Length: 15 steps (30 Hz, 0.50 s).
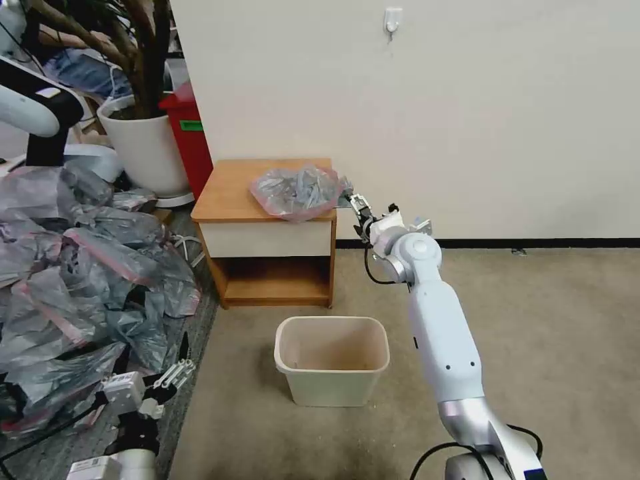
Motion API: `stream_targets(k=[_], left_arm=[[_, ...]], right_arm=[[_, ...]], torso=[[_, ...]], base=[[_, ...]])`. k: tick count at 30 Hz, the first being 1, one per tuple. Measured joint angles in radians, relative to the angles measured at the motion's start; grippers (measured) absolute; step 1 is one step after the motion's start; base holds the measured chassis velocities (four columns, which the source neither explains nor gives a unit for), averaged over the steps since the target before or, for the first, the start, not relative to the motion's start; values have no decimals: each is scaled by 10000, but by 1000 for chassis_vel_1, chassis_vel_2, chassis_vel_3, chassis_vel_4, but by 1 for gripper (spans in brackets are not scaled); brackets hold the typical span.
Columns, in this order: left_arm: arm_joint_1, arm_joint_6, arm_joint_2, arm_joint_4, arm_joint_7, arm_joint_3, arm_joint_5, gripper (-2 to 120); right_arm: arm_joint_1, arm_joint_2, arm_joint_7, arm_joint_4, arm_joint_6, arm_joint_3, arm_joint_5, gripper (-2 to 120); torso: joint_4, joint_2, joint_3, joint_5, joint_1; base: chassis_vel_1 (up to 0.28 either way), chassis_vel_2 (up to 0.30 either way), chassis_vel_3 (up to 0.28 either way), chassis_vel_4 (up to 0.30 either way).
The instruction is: Pick up the garbage bag from the table and place it over the trash can.
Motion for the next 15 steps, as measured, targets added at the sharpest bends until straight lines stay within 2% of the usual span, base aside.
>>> stream_targets(k=[9, 15], left_arm=[[211, -181, -198, -107, 7, -84, 174, 100], [363, -381, -173, -176, 7, -336, 178, 100]], right_arm=[[476, 185, -195, -574, 3, -72, -108, 97], [845, 225, -315, -940, 14, -70, -289, 92]], torso=[[0, 0, 0, 0, 0], [1, 0, 0, 0, 0]], base=[[0, 0, 0, 0], [0, 0, 0, 0]])
